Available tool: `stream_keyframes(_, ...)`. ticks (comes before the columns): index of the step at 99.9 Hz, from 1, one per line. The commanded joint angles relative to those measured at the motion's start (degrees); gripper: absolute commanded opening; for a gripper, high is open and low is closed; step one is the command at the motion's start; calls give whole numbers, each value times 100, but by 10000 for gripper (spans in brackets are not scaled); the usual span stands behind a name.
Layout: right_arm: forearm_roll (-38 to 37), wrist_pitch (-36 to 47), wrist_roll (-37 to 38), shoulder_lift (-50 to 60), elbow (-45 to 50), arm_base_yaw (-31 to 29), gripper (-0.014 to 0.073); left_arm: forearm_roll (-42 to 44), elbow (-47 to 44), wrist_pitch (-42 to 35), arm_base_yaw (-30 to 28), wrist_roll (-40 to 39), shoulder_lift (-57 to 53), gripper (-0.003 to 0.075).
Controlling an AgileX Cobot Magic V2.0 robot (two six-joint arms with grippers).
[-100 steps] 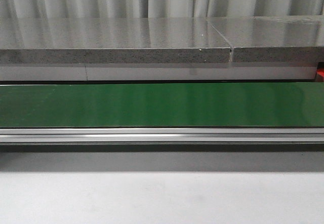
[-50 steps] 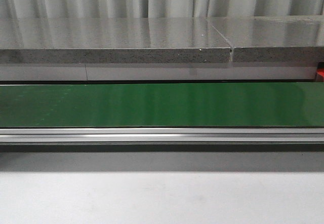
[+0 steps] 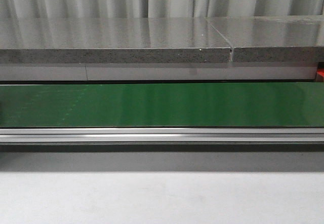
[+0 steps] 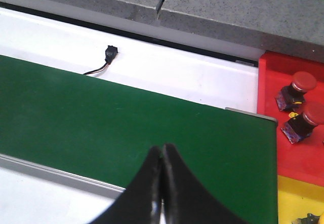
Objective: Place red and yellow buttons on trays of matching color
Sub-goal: 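Move the left gripper over the yellow button, then grasp the yellow button with the left gripper and lower it onto the belt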
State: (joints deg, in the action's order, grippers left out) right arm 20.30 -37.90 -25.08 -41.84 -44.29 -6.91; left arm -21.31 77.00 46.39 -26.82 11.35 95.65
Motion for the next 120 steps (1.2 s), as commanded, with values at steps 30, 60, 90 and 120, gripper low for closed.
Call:
stream_keyframes(30,55,350,-53,26,-150,-6,-69,-69,271,-888,-119,-26,740,663)
stream_keyframes(60,55,350,-53,26,-150,-6,-69,-54,1068,-912,-119,-26,1450,663)
stream_keyframes(90,55,345,-53,26,-150,-6,-69,6,1678,-734,-119,-73,2092,662)
stream_keyframes(120,55,345,-53,26,-150,-6,-69,98,1756,-729,-119,-73,2211,434)
